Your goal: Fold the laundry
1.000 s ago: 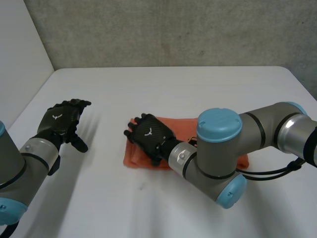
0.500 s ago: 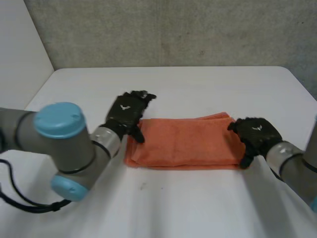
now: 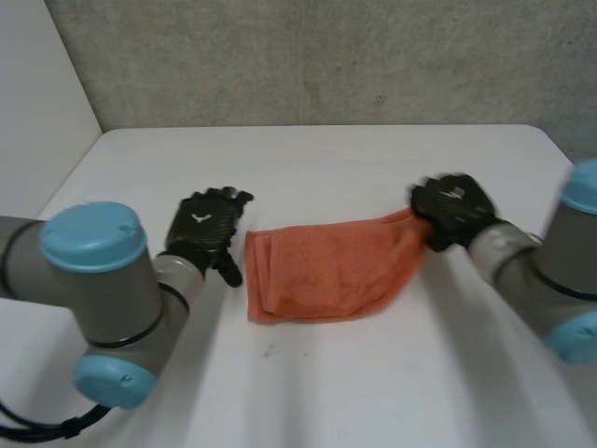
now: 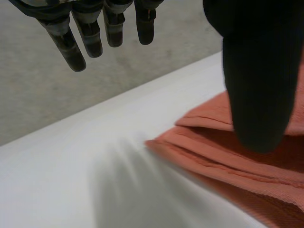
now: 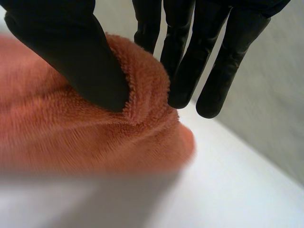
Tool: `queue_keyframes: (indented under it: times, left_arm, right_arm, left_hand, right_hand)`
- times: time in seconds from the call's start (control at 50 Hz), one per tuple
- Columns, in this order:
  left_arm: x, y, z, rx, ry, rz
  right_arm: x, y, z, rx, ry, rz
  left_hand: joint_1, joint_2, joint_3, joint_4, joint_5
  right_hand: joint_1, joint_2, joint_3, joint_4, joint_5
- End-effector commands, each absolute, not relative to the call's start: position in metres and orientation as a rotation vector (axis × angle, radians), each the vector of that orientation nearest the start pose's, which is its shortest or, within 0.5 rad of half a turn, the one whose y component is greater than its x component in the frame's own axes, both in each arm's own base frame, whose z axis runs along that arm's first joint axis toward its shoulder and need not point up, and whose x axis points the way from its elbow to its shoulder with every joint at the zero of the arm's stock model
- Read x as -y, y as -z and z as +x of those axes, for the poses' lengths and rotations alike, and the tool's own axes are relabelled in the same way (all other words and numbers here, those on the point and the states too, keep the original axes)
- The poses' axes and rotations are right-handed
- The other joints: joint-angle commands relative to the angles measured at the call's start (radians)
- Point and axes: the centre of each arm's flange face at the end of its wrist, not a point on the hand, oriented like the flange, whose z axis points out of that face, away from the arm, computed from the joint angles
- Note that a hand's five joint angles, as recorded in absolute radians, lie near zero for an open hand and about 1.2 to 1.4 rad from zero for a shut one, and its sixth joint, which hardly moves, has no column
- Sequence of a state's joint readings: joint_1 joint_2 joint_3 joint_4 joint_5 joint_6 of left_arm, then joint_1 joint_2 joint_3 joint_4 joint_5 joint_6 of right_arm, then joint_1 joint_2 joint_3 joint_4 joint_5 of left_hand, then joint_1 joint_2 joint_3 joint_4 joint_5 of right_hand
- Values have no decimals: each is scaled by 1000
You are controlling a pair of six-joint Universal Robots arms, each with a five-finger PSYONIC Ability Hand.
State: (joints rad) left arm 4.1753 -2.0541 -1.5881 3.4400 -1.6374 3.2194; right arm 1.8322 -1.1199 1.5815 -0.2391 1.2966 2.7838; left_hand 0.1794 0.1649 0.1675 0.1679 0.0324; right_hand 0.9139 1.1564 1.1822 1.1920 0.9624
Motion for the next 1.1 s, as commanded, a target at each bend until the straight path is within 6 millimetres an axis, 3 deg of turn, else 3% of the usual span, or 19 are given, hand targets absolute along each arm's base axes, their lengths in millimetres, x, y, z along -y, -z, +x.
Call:
queue_keyframes:
  times: [0.02,0.04,0.08,0.16,0.18,0.2,0.22,0.24,0.26,0.3,0.32,0.34,0.36,0.4,0.48,0.54,0.64,0.8,1.1]
  left_arm:
    - [253,-193,-264,-2451,2140,519]
    - [253,-194,-264,-2451,2140,519]
    - [251,-195,-261,-2447,2139,509]
    - [252,-196,-260,-2447,2138,501]
    - [254,-196,-258,-2443,2140,492]
    - [254,-196,-258,-2443,2140,492]
    - [255,-197,-258,-2439,2146,488]
    - [257,-200,-258,-2431,2158,484]
    - [257,-200,-258,-2431,2158,484]
    - [259,-202,-259,-2420,2172,486]
    - [263,-205,-261,-2410,2189,483]
    - [267,-209,-264,-2397,2216,478]
    - [267,-209,-264,-2397,2216,478]
    - [275,-213,-273,-2388,2249,475]
    - [276,-214,-284,-2407,2274,483]
    - [270,-209,-294,-2483,2246,493]
    - [249,-193,-303,-2673,2084,515]
    - [234,-173,-299,-2822,1898,470]
    - [228,-134,-291,-2889,1683,486]
  right_arm:
    - [233,-184,382,-1766,1612,-1184]
    - [233,-184,382,-1766,1611,-1184]
    - [199,-163,411,-1695,1469,-1286]
    - [183,-139,422,-1702,1385,-1340]
    - [185,-137,422,-1720,1385,-1337]
    - [185,-137,422,-1721,1385,-1337]
    - [189,-143,421,-1742,1421,-1321]
    - [195,-152,419,-1773,1479,-1295]
    - [195,-152,419,-1773,1480,-1295]
    - [216,-188,406,-1834,1646,-1173]
    - [216,-188,406,-1834,1647,-1172]
    - [232,-204,393,-1872,1718,-1097]
    - [232,-204,393,-1872,1718,-1097]
    - [247,-225,375,-1890,1758,-974]
    - [249,-230,369,-1886,1701,-882]
    - [253,-225,366,-1897,1635,-839]
    - [262,-194,364,-1967,1522,-844]
    - [270,-167,363,-2072,1406,-850]
    - [278,-129,366,-2197,1252,-924]
  left_hand:
    - [-5,10,7,7,-32]
    - [-5,10,7,7,-32]
    - [-5,10,7,7,-32]
    - [-5,10,7,7,-32]
    - [-5,10,7,7,-32]
    - [-5,10,7,7,-32]
    - [-5,10,7,7,-32]
    - [-5,10,7,7,-32]
    - [-5,10,7,7,-32]
    - [-5,10,7,7,-32]
    - [-5,10,7,7,-32]
    - [-5,10,7,7,-32]
    - [-5,10,7,7,-32]
    - [-5,10,7,7,-32]
    - [-5,10,7,7,-32]
    - [-5,10,7,7,-32]
    - [-5,10,7,7,-32]
    - [-5,10,7,7,-32]
    - [-5,10,7,7,-32]
  right_hand:
    - [482,240,214,204,259]
    - [482,240,214,204,259]
    - [482,240,214,204,259]
    - [482,240,214,204,259]
    - [158,-85,-110,-120,-65]
    - [155,-88,-114,-123,-68]
    - [-395,-637,-663,-673,-618]
    - [-705,-948,-974,-983,-928]
    - [-708,-951,-977,-987,-932]
    - [-739,-982,-1008,-1017,-962]
    - [-739,-982,-1008,-1017,-962]
    - [-739,-982,-1008,-1017,-962]
    - [-739,-982,-1008,-1017,-962]
    - [-739,-982,-1008,-1017,-962]
    - [-739,-982,-1008,-1017,-962]
    - [-739,-982,-1008,-1017,-962]
    - [-739,-982,-1008,-1017,-962]
    - [-739,-982,-1008,-1017,-962]
    - [-739,-982,-1008,-1017,-962]
